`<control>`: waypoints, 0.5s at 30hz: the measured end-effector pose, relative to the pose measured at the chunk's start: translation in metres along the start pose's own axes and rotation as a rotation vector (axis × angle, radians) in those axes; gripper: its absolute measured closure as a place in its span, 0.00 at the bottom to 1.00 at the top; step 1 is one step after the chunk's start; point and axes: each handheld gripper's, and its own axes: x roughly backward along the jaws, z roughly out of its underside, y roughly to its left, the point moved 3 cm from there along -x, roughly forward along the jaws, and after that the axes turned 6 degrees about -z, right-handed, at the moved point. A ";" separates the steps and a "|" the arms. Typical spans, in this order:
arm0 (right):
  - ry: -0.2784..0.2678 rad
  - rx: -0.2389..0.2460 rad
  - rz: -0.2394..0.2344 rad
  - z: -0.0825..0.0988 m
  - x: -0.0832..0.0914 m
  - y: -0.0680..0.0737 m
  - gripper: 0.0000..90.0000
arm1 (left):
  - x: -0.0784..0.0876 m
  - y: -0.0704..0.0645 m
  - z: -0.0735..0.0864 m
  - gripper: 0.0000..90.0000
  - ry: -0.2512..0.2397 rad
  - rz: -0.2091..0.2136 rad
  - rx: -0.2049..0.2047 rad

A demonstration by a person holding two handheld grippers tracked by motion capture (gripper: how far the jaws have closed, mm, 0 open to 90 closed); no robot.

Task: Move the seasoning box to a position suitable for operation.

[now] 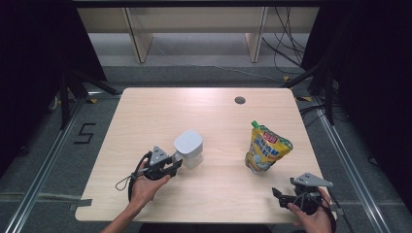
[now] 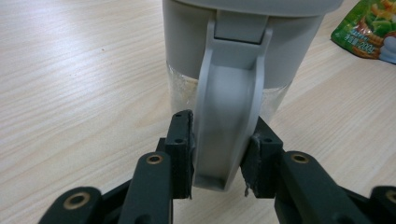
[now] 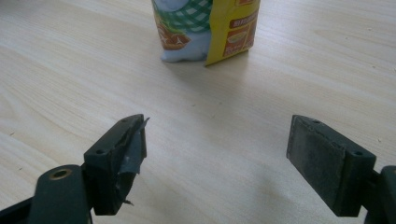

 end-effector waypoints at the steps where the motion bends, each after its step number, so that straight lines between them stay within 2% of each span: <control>1: 0.000 0.000 0.000 0.000 0.000 0.000 0.24 | -0.001 -0.001 0.000 0.74 0.001 -0.011 0.002; 2: 0.000 -0.002 -0.001 0.000 0.000 0.000 0.24 | -0.003 -0.001 0.000 0.75 0.004 0.000 -0.004; 3: -0.007 -0.003 0.001 0.000 0.000 0.000 0.24 | -0.002 0.002 -0.001 0.75 0.026 -0.001 -0.045; 4: -0.007 -0.003 0.001 0.000 0.000 0.000 0.24 | -0.002 0.002 -0.001 0.75 0.026 -0.001 -0.045; 5: -0.005 -0.012 0.001 0.000 0.001 0.000 0.24 | -0.001 0.005 -0.001 0.75 0.028 0.000 -0.069; 7: -0.009 -0.002 0.010 0.000 0.001 -0.001 0.24 | -0.002 0.007 -0.001 0.75 0.011 0.015 -0.059; 9: -0.010 0.000 0.010 0.000 0.001 -0.001 0.24 | -0.002 0.011 -0.001 0.76 0.012 0.043 -0.082; 10: -0.003 -0.016 -0.004 0.000 0.001 0.000 0.24 | 0.000 0.014 0.000 0.76 0.027 0.052 -0.103; 12: -0.004 -0.012 -0.001 0.000 0.001 0.000 0.24 | 0.002 0.015 0.001 0.76 0.031 0.080 -0.113; 13: -0.009 0.024 0.015 0.001 0.001 -0.002 0.24 | 0.003 0.014 0.002 0.76 0.016 0.088 -0.098; 14: -0.006 -0.005 0.007 0.000 0.001 0.000 0.24 | 0.005 0.015 0.003 0.76 0.018 0.100 -0.117; 15: -0.008 -0.001 0.013 0.000 0.001 -0.001 0.24 | 0.007 0.014 0.005 0.76 0.014 0.120 -0.118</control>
